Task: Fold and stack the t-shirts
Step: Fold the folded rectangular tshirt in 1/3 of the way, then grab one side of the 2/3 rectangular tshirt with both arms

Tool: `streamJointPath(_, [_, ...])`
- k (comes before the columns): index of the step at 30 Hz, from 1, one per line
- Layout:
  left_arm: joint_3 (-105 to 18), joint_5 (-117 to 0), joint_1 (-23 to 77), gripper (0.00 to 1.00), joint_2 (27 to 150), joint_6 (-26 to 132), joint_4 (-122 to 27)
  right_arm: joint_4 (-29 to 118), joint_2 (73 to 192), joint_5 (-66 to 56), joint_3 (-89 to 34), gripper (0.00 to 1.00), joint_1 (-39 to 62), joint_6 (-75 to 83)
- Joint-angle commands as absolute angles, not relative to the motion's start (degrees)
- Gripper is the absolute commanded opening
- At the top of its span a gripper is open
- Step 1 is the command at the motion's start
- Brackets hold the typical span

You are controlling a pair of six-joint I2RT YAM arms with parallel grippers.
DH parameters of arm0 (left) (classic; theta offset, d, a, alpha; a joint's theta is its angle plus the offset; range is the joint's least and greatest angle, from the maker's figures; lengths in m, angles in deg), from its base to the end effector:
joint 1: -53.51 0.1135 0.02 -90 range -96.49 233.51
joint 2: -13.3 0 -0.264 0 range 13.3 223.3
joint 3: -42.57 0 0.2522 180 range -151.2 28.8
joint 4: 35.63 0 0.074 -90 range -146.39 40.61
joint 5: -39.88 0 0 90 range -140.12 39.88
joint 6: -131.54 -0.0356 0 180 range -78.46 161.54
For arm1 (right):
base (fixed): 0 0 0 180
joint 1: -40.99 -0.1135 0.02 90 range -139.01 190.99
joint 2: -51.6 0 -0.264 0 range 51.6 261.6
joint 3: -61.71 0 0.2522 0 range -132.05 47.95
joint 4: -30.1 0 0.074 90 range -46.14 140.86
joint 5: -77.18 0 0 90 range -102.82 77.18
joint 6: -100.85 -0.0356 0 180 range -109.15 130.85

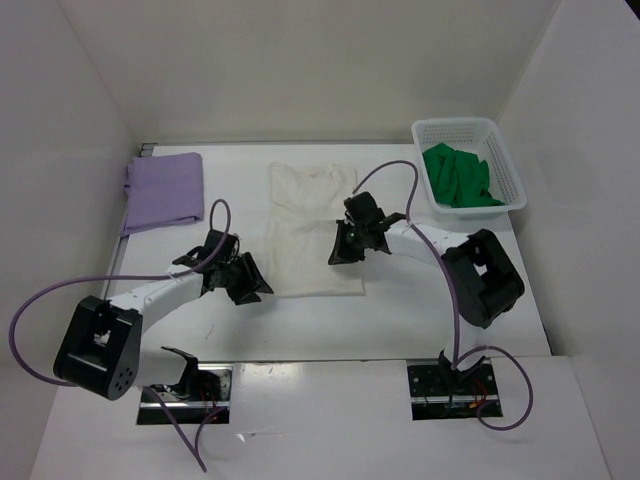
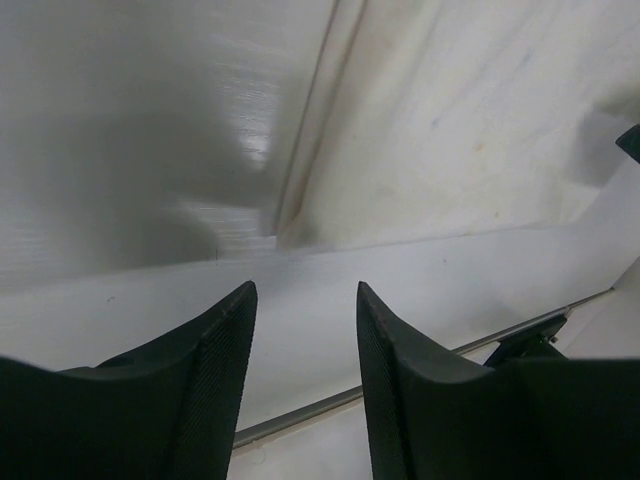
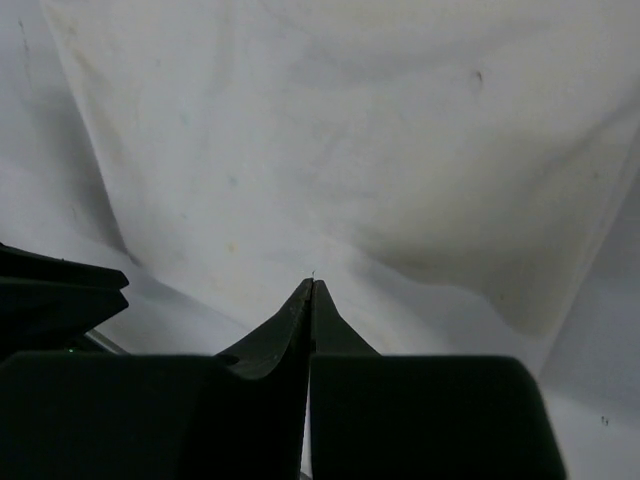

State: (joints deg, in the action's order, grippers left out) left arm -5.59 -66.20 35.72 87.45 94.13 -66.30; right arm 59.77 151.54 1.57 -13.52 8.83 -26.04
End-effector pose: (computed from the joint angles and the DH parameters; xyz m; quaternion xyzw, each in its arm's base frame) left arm 0.2199 -0.0809 0.1665 -0.2454 0.9171 -0.2732 0.1549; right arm 0.2982 0.1980 0.1799 0.0007 0.9454 0.2702 0.1824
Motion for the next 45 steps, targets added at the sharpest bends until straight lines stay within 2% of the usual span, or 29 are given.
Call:
streamJointPath(1, [-5.2,-68.4,35.8,0.53,89.8,93.5,-64.7,60.6,147.1,4.1,-10.9,0.00,9.4,-27.0])
streamJointPath(3, [-5.2,-69.0,35.8,0.54,91.3,93.5,-62.8,60.6,142.7,3.5,-7.2,0.03,10.0,-27.8])
streamJointPath(4, [-5.2,-69.0,35.8,0.55,91.9,93.5,-62.7,60.6,141.4,3.5,-5.8,0.15,11.0,-28.6])
streamJointPath(8, [-5.2,-68.4,35.8,0.55,93.2,93.5,-62.2,62.4,136.5,6.6,1.2,0.36,13.5,-29.2])
streamJointPath(14, [-5.2,-66.6,36.4,0.46,93.2,93.5,-61.1,64.2,131.8,3.6,6.6,0.36,14.2,-31.4])
streamJointPath(16, [-5.2,-66.0,36.4,0.44,93.7,93.5,-61.1,64.8,131.1,1.9,6.6,0.42,14.2,-32.5])
streamJointPath(18, [-5.2,-66.0,36.4,0.43,94.3,92.9,-60.6,66.3,131.1,0.7,7.3,0.53,14.2,-33.0])
streamJointPath(23, [-5.7,-66.0,36.4,0.38,96.7,91.7,-60.0,63.6,132.3,0.2,9.3,0.55,14.2,-33.6])
streamJointPath(28, [-6.3,-67.2,36.4,0.31,98.4,91.1,-58.9,61.3,134.2,0.2,9.3,0.38,14.2,-34.2])
streamJointPath(36, [-7.3,-67.2,36.4,0.20,99.5,90.5,-58.9,57.8,137.8,-1.2,7.4,0.37,14.2,-33.6])
streamJointPath(37, [-7.3,-67.2,36.4,0.18,99.5,90.5,-58.9,57.8,137.8,-1.2,6.8,0.34,14.2,-33.1])
streamJointPath(38, [-7.3,-67.2,36.4,0.15,99.5,90.5,-58.9,57.2,138.4,-1.2,6.8,0.26,14.2,-33.1])
streamJointPath(40, [-7.3,-67.2,36.4,0.12,99.0,90.5,-58.9,56.7,138.4,-1.2,6.8,0.16,14.2,-33.1])
streamJointPath(41, [-7.3,-67.2,36.4,0.09,99.0,90.0,-59.5,56.7,138.4,-1.2,6.8,0.05,14.2,-33.1])
streamJointPath(43, [-7.8,-67.2,36.4,0.06,99.0,89.3,-60.9,57.9,137.8,-1.2,6.8,0.00,14.2,-33.6])
streamJointPath(45, [-7.8,-67.2,36.4,0.03,97.3,87.8,-63.6,60.6,135.6,-1.7,8.2,0.00,14.2,-33.6])
